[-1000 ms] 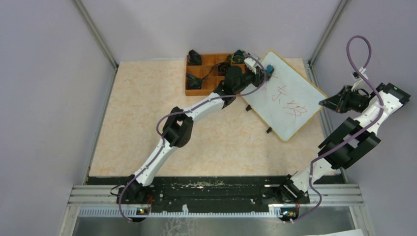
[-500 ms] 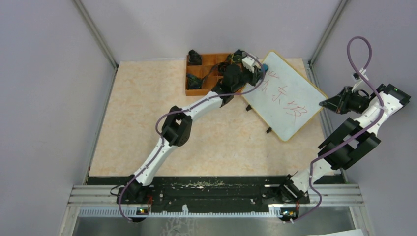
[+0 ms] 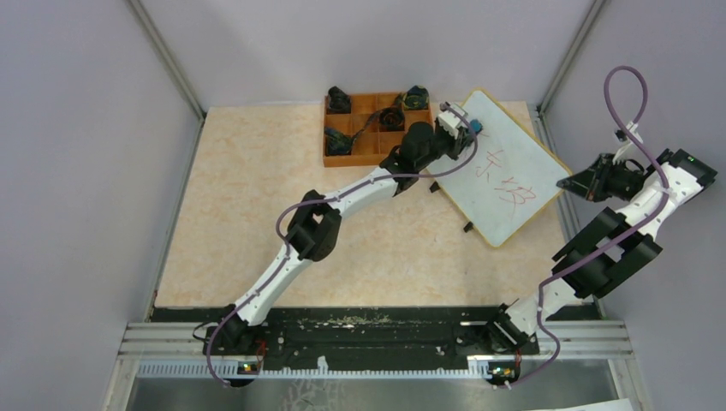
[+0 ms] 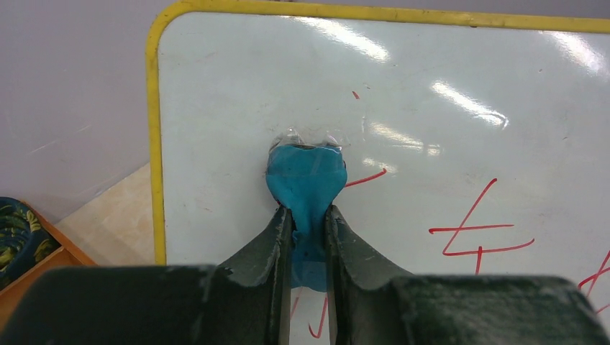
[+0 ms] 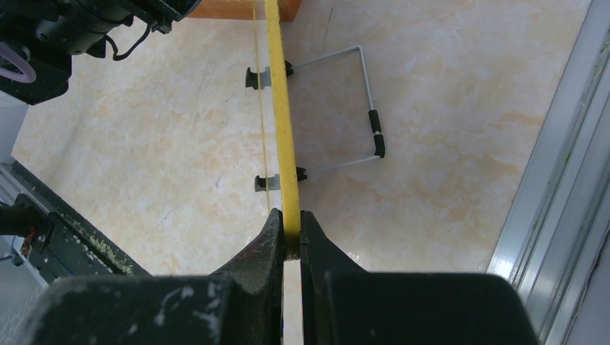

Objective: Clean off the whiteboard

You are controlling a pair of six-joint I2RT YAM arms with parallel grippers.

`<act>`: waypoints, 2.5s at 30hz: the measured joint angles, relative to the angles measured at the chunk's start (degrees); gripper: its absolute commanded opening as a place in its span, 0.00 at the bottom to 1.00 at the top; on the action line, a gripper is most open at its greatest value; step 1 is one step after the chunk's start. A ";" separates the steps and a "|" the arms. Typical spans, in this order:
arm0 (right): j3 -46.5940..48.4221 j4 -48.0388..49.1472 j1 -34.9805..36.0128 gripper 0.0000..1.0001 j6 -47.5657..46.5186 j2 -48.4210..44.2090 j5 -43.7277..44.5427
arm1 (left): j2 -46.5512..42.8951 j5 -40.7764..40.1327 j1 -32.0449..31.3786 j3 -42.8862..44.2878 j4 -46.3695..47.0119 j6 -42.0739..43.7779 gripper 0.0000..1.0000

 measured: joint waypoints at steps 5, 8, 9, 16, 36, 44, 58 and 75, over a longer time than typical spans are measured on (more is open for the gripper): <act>0.00 -0.02 -0.13 0.00 0.02 0.00 0.24 | -0.04 -0.85 -0.63 -0.33 0.35 2.03 0.02; 0.00 -0.13 -0.13 0.00 0.04 0.00 0.17 | -1.14 -0.81 -0.74 -2.64 1.33 2.60 0.02; 0.02 -0.17 -0.13 0.00 0.04 0.00 0.17 | -1.70 -0.70 -0.85 -3.63 1.49 2.71 0.02; 0.02 -0.22 -0.13 0.00 -0.13 0.00 0.24 | -3.26 0.81 -1.73 -6.12 1.14 2.82 0.02; -3.87 1.22 0.15 0.00 -3.61 -4.94 1.18 | -4.66 2.49 -2.05 -6.58 -0.96 3.91 0.03; -4.13 1.55 0.15 0.00 -3.82 -5.09 1.09 | -4.66 1.55 -1.90 -6.58 -1.11 4.90 0.02; -6.38 0.98 0.48 0.00 -6.25 -8.46 0.70 | -4.66 -0.87 4.87 -5.81 -2.97 4.59 0.02; -7.82 1.88 0.61 0.00 -7.56 -10.38 1.46 | -6.01 -0.24 0.74 -6.14 -1.25 4.87 0.03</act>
